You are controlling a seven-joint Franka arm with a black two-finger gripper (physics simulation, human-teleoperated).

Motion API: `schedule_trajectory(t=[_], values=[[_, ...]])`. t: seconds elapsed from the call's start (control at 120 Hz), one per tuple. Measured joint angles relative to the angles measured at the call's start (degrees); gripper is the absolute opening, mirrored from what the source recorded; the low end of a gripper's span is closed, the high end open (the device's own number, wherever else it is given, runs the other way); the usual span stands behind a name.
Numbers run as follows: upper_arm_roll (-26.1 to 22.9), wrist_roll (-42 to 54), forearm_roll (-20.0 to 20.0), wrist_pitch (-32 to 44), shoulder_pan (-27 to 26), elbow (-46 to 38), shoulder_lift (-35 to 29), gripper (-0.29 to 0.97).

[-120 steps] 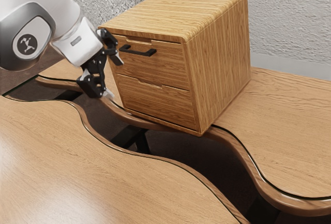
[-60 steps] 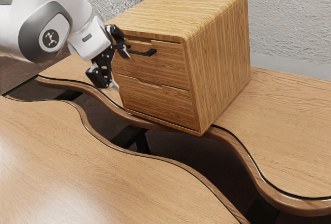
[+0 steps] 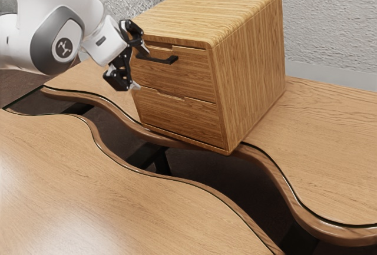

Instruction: Pull the drawer handle with one arm to open the drawer

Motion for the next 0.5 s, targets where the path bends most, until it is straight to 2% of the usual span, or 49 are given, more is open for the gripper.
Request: schedule_trajectory(t=[0.5], values=[[1.26,-0.07,-1.16,3.14,0.91,0.91,3.34,0.68]])
